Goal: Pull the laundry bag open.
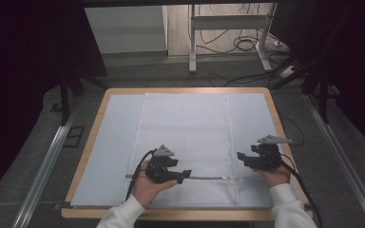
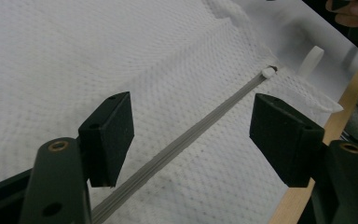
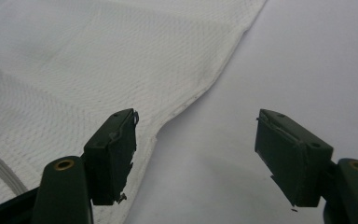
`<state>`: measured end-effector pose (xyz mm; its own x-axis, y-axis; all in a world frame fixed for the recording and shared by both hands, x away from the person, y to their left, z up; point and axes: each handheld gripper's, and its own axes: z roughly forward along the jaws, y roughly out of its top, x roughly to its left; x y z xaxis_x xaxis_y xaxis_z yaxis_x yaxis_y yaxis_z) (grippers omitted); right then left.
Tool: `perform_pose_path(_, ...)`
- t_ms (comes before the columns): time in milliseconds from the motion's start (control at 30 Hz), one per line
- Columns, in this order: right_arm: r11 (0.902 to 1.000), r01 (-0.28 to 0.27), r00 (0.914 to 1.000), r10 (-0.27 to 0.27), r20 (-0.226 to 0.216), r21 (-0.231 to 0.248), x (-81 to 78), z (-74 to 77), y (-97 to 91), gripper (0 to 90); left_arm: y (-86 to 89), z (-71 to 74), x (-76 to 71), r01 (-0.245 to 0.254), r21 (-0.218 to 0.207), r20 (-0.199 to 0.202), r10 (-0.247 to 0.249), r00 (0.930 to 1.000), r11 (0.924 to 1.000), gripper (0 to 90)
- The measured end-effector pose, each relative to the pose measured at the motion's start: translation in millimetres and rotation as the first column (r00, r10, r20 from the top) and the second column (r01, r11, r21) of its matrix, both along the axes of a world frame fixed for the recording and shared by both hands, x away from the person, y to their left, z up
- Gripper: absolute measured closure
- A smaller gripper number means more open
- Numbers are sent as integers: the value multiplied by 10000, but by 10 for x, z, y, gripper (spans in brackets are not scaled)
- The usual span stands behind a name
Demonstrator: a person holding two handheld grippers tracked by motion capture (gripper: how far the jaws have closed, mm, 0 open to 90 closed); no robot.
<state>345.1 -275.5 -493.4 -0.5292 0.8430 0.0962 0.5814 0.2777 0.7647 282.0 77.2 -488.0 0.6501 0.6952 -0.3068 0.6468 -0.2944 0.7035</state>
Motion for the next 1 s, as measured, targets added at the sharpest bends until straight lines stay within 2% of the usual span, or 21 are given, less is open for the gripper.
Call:
perform_pose_path(300, 9999, -9, 9999, 11, 119, -161, -8, -10, 8, 283, -116, -3, -2, 363, -218, -176, -367, 9992, 9991, 306)
perform_pose_path(667, 9994, -9, 9996, 18, 282, -345, -23, -8, 12, 277, -189, 25, -2, 460, -240, -139, -463, 9988, 9987, 310)
perform_pose_path(1000, 9994, -1, 9995, 12, 323, -354, -39, -3, 13, 265, -222, 31, -7, 510, -270, -273, -518, 9983, 9983, 311)
